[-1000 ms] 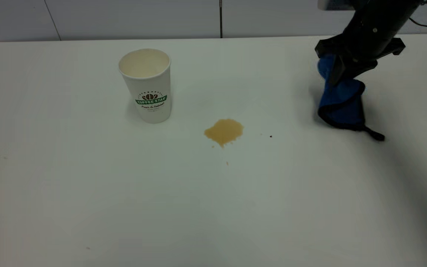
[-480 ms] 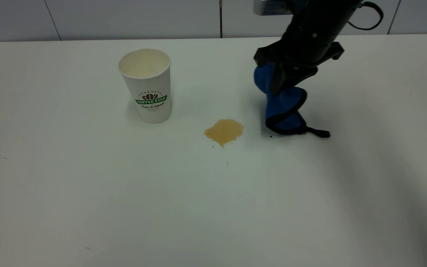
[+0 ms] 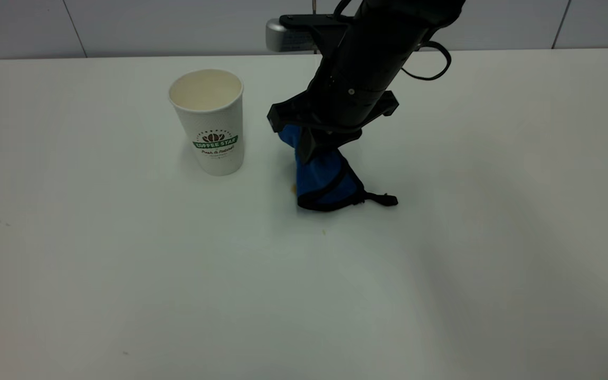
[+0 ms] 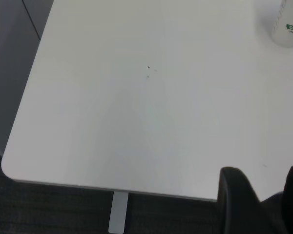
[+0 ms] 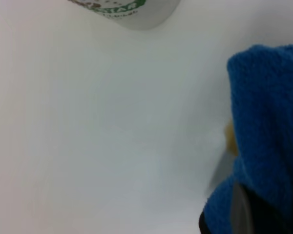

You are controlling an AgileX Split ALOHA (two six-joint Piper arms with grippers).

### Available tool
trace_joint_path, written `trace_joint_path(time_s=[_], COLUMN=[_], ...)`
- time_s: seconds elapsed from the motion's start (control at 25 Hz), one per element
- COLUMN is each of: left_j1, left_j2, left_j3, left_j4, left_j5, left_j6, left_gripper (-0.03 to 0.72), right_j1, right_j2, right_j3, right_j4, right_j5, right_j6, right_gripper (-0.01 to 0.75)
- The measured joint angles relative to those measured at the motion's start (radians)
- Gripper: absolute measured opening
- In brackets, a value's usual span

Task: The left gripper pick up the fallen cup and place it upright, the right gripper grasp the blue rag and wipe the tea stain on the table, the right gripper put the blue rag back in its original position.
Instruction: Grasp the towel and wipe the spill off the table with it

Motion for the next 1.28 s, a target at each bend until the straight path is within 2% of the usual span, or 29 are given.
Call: trace_joint_path(time_s=[0.24,0.32,0.4,0.52,0.64,0.72,0.8,0.96,1.12,1.28], left_j1=[0.0,0.0,0.0,0.0,0.0,0.0,0.0,0.0,0.0,0.0], left_j2=[0.0,0.0,0.0,0.0,0.0,0.0,0.0,0.0,0.0,0.0], left_j3=[0.0,0.0,0.0,0.0,0.0,0.0,0.0,0.0,0.0,0.0], left_j4=[0.0,0.0,0.0,0.0,0.0,0.0,0.0,0.0,0.0,0.0], left_j5=[0.0,0.0,0.0,0.0,0.0,0.0,0.0,0.0,0.0,0.0], left_j6=[0.0,0.0,0.0,0.0,0.0,0.0,0.0,0.0,0.0,0.0], left_gripper=[0.265,0.265,0.265,0.265,0.265,0.265,0.265,0.265,0.265,0.265], right_j1=[0.007,0.005,0.003,-0.007,-0.02,-0.023,-0.024,-0.017,0.0,-0.002], right_j2=[0.062,0.079,0.082,0.082,0.082,0.081,0.071,0.03,0.031,0.071], right_j3=[0.0,0.0,0.0,0.0,0.0,0.0,0.0,0.0,0.0,0.0], right_j4=[0.005,0.003,-0.005,-0.032,-0.054,-0.057,-0.057,-0.029,-0.017,-0.013], right_j5=[-0.081,-0.095,-0.099,-0.102,-0.1,-0.099,-0.091,-0.035,-0.009,-0.033], right_j6=[-0.003,-0.004,-0.004,-0.006,-0.007,-0.007,-0.007,-0.006,-0.007,-0.007], right_gripper=[0.079,0.116,0.191,0.379,0.613,0.694,0.72,0.723,0.688,0.647])
